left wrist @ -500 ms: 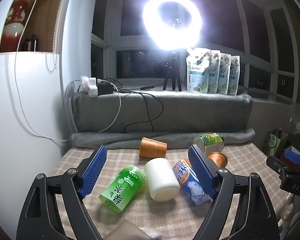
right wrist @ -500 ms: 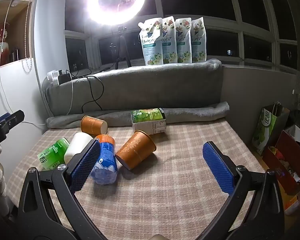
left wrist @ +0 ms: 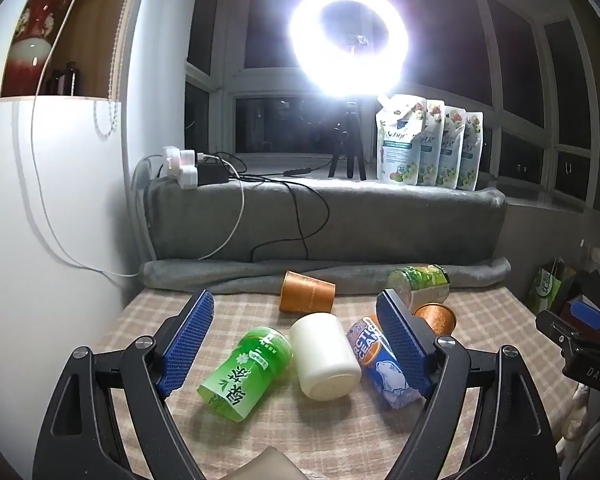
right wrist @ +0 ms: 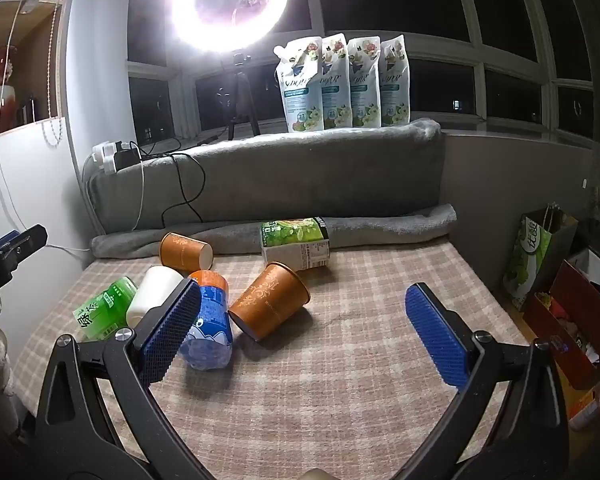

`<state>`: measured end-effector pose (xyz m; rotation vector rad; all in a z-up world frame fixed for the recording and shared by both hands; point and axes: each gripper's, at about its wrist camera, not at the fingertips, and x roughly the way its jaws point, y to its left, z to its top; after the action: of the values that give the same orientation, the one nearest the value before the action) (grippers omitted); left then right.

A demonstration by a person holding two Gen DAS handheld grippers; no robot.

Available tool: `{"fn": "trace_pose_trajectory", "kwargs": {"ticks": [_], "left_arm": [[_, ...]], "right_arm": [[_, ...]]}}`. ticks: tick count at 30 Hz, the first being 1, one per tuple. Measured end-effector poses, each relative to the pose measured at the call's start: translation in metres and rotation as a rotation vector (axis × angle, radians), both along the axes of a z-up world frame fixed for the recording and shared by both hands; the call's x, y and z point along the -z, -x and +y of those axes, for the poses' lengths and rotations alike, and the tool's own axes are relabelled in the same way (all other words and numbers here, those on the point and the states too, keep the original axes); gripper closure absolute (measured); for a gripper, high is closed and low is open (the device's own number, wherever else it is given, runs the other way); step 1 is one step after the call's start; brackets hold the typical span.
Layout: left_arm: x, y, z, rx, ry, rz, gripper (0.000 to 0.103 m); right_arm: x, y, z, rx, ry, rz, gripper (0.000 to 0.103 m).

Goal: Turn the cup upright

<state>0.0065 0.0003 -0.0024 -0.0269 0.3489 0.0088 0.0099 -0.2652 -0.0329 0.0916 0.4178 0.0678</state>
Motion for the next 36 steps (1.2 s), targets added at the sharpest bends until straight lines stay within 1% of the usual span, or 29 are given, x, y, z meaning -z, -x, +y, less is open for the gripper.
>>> {"fn": "trace_pose_trajectory", "kwargs": {"ticks": [36], "left_arm": [[0.0014,0.0050,-0.0006,0.004,0.001,-0.009,0.019]], "right_arm": [[0.0014,0.0005,0.0006,0.002,0.003,-0.001,0.000]]}}
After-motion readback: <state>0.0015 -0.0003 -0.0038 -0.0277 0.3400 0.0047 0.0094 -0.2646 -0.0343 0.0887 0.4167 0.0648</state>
